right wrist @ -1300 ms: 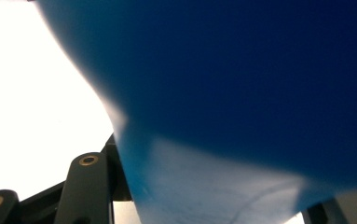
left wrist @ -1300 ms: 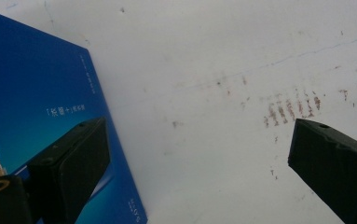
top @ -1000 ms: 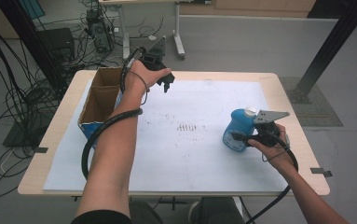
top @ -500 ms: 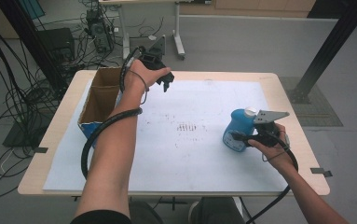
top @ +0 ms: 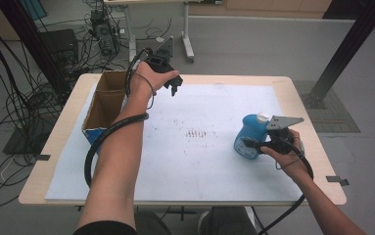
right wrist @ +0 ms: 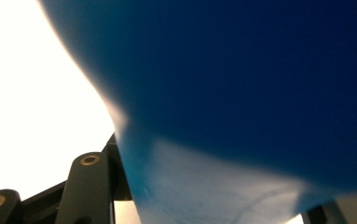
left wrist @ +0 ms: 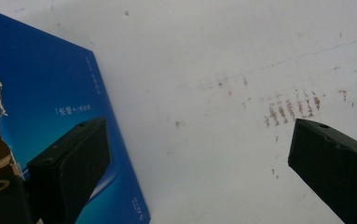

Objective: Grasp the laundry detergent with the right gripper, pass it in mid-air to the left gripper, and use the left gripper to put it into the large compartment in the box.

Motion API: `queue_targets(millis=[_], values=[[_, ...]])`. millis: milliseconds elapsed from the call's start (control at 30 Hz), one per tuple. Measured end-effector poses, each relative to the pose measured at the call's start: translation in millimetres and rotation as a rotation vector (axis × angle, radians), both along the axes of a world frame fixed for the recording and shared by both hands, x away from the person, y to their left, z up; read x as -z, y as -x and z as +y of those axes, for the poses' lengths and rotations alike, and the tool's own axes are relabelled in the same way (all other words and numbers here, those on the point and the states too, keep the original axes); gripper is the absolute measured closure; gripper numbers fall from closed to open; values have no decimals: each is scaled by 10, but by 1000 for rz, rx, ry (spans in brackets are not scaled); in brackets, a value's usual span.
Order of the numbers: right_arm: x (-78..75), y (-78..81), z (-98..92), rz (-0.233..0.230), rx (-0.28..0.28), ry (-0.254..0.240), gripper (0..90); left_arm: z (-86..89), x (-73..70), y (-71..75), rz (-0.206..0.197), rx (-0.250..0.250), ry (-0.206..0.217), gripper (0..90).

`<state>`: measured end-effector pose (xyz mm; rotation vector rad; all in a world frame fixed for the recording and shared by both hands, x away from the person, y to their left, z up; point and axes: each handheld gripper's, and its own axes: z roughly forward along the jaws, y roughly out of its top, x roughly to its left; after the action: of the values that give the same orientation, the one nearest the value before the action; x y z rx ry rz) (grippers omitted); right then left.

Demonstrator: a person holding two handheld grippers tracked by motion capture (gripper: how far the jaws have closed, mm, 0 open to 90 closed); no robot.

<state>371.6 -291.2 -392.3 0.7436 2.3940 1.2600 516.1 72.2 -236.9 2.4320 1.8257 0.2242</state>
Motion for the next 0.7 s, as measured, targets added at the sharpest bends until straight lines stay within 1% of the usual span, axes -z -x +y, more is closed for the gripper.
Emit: queue_targets(millis=[700], values=[[-2,-4,0,5,2,-1,421,13,-31,19,-3,0,-1,61]])
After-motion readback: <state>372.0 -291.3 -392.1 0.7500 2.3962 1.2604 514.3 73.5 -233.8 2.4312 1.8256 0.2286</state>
